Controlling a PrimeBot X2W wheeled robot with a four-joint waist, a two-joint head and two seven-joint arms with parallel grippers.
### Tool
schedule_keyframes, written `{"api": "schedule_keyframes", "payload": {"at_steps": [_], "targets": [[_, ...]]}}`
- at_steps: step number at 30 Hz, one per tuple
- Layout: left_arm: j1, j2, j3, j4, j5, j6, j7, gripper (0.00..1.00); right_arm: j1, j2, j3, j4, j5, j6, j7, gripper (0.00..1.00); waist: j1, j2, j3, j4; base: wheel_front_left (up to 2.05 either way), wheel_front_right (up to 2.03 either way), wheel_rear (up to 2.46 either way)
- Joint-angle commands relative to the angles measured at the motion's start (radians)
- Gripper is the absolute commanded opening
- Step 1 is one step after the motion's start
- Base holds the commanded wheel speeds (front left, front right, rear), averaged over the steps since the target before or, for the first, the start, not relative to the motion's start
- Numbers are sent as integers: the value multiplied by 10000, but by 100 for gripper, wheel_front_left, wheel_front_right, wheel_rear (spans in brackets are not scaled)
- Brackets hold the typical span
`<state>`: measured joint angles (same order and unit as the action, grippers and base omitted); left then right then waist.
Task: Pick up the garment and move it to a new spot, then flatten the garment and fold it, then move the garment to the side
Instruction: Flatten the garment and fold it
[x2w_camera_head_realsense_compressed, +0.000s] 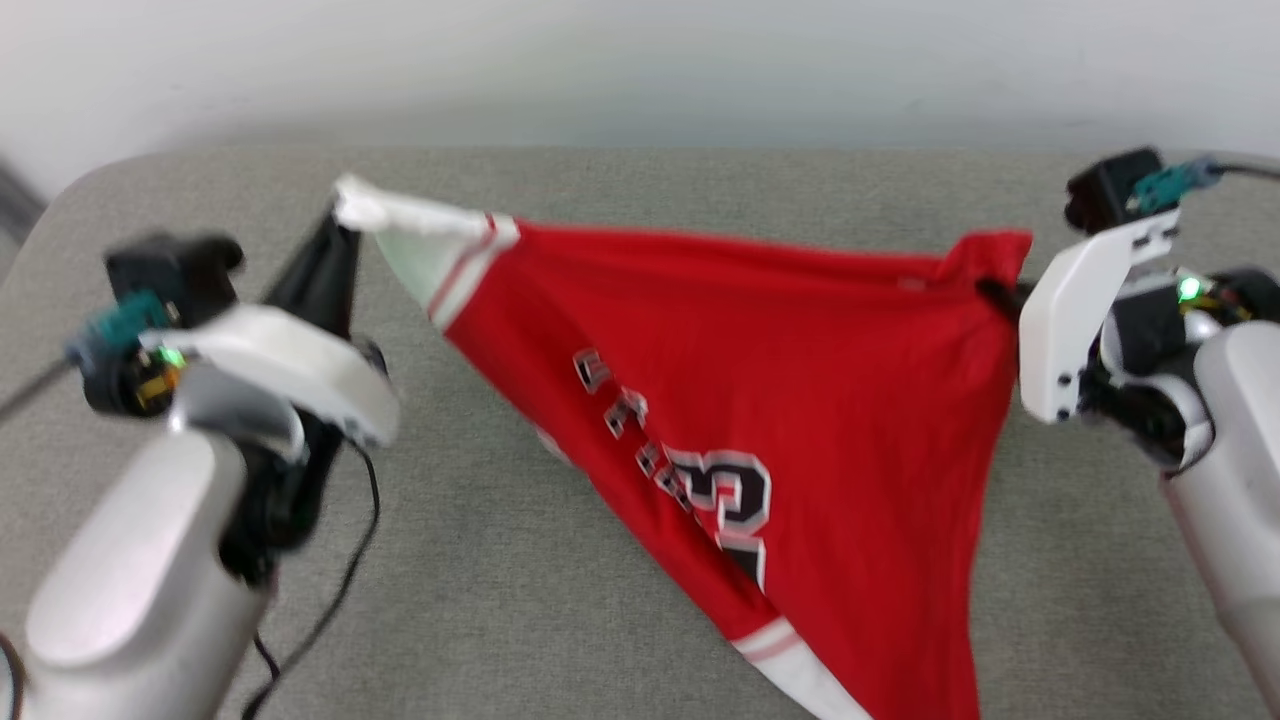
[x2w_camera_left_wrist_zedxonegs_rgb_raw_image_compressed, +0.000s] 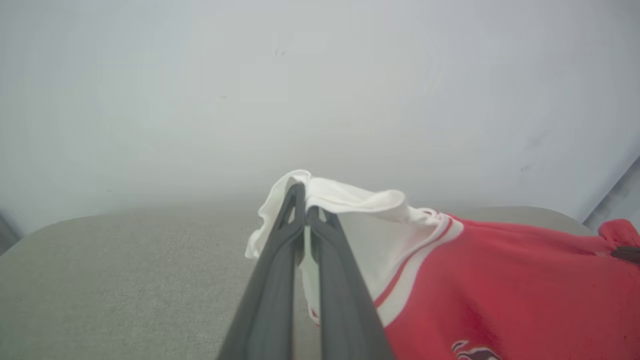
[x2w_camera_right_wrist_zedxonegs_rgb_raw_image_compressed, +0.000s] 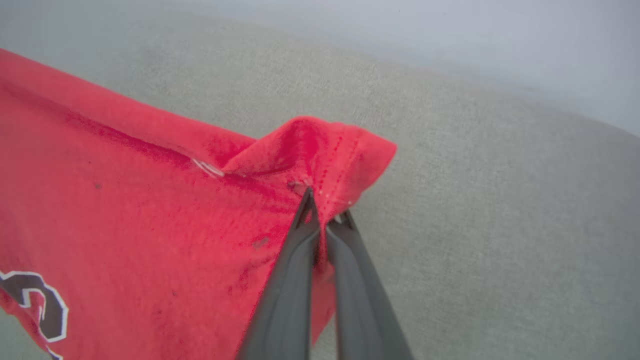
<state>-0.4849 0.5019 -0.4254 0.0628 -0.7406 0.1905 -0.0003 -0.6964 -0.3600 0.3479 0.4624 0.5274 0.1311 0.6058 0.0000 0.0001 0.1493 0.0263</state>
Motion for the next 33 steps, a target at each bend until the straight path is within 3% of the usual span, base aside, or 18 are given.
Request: {"api": "schedule_keyframes", "payload": {"at_steps": [1, 6, 12, 22, 27, 33], "targets": [[-689, -19, 124, 362, -15, -120, 46, 0, -390, 49, -194, 48, -126, -9, -270, 0, 0, -1, -190, -201, 0, 0, 0], [-3016, -297, 152, 1785, 173, -407, 260, 0, -1589, 259, -994, 315, -616, -10, -1144, 0, 0, -1, -35, -348, 0, 0, 0], [-6163, -505, 267, 3326, 588, -806, 131, 0, -3754, 535, -2062, 699, -832, -13, -1793, 0, 0, -1, 940, -556, 0, 0, 0], [-11093, -62, 383, 4850, 1466, -1259, 208, 0, -7807, 998, -2893, 1192, -1508, -13, -2882, 0, 0, -1, 3304, -975, 0, 0, 0], [-12389, -74, 391, 5288, 1656, -1448, -8, 0, -9336, 943, -2897, 1714, -1663, -13, -3594, 0, 0, -1, 4187, -991, 0, 0, 0], [-12440, -274, 439, 5631, 1479, -1508, -415, 0, -10258, 883, -2522, 2661, -1331, -14, -4174, 0, 0, -1, 5000, -947, 0, 0, 0]]}}
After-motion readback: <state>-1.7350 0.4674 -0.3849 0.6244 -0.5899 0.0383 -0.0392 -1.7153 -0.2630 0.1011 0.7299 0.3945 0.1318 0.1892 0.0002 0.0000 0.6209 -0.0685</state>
